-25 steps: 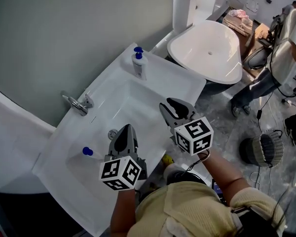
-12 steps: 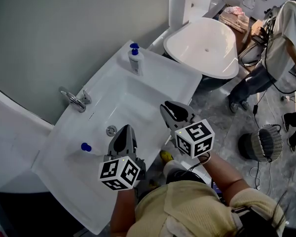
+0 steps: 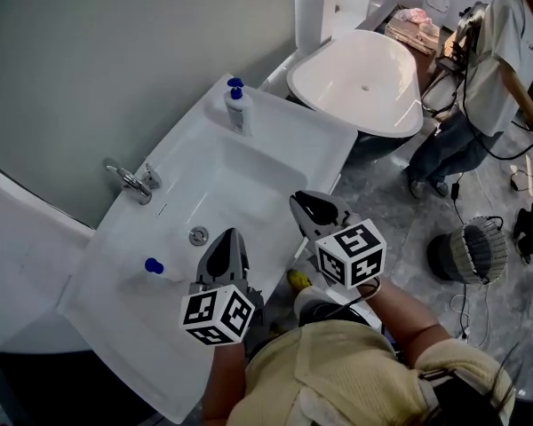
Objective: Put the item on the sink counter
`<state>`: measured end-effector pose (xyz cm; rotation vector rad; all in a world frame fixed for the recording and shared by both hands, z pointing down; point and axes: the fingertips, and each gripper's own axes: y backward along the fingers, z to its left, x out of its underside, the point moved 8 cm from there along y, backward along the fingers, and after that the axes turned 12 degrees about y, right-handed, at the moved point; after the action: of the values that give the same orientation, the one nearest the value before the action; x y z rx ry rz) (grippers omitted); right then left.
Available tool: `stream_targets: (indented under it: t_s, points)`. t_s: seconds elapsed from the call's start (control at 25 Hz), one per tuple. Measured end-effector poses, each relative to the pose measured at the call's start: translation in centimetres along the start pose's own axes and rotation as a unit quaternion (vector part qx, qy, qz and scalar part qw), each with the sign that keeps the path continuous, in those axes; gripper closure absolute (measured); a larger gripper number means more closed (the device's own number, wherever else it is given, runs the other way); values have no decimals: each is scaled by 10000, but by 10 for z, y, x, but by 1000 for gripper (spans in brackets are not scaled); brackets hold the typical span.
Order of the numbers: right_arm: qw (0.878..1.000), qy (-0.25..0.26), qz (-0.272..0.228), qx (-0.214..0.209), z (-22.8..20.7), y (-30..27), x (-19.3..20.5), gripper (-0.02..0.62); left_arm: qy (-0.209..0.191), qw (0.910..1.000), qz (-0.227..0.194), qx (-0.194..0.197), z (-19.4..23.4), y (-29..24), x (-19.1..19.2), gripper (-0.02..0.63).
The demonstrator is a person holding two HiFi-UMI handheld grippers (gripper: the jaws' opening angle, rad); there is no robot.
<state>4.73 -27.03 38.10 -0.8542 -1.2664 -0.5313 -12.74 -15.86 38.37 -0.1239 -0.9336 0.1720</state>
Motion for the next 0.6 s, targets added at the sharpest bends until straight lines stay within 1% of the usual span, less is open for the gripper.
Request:
stream_targets:
  t_s: [0.08, 0.28, 0.4, 0.6]
  points:
    - [9999, -79, 77, 12, 2, 1, 3, 545, -25, 10000, 40, 12, 1, 1, 2, 569]
    - [9998, -31, 195, 7, 10, 2, 7, 557, -116, 9999, 45, -54, 4, 5, 3, 569]
    - [9997, -40, 238, -24, 14, 3, 9, 562, -82, 9999, 31, -109, 8, 7, 4, 569]
    - [9993, -125, 344, -112, 19, 6, 15, 569, -31, 9999, 147, -87, 7, 7, 13, 569]
